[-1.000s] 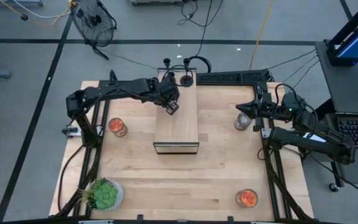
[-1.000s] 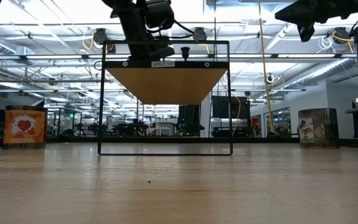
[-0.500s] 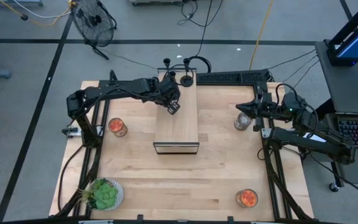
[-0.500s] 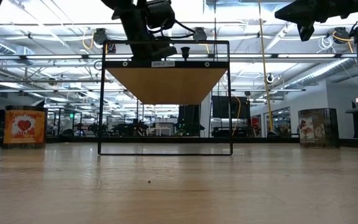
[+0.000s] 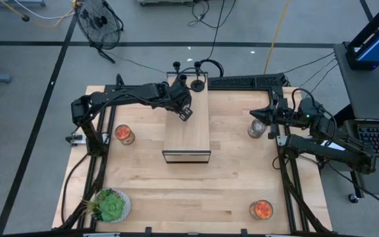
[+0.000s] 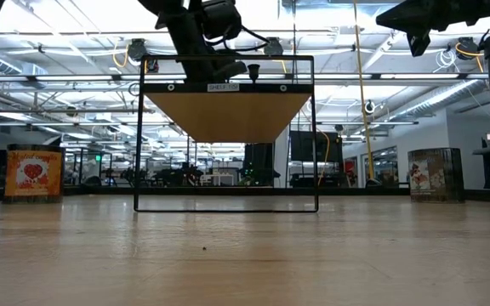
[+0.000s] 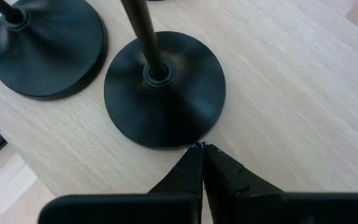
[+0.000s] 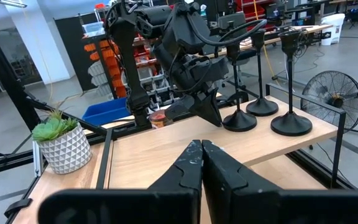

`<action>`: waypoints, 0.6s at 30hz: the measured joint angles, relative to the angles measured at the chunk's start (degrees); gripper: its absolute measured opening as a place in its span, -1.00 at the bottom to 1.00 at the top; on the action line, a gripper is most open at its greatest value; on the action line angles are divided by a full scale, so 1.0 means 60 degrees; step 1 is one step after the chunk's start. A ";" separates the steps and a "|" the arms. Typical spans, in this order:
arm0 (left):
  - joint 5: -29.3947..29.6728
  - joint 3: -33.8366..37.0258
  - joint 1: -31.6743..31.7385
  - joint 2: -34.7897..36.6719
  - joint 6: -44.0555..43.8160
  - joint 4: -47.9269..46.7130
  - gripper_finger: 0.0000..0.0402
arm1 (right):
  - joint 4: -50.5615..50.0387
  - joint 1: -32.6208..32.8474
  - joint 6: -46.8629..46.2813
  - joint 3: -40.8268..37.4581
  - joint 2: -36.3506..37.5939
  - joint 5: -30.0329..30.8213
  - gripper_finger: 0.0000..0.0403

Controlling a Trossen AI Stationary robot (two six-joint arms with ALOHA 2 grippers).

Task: Pick & Place candle stick holders
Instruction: Put the black candle holder on the shelf, then put the top orange scented candle on the shelf

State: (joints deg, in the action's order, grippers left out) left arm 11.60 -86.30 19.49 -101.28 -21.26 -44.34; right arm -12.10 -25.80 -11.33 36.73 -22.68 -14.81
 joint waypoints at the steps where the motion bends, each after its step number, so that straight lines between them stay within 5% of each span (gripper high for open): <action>1: 0.0000 -0.0004 0.0000 0.0041 -0.0005 -0.0021 -0.97 | 0.0000 0.0002 0.0000 0.0000 0.0002 0.0000 -1.00; 18: -0.0704 -0.0033 -0.0274 0.2474 -0.1036 -0.0599 -0.77 | -0.0018 0.0001 0.0000 0.0000 0.0003 -0.0004 -1.00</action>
State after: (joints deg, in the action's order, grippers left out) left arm 7.37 -86.50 17.84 -86.44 -27.47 -47.93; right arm -12.21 -25.80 -11.33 36.73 -22.66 -14.83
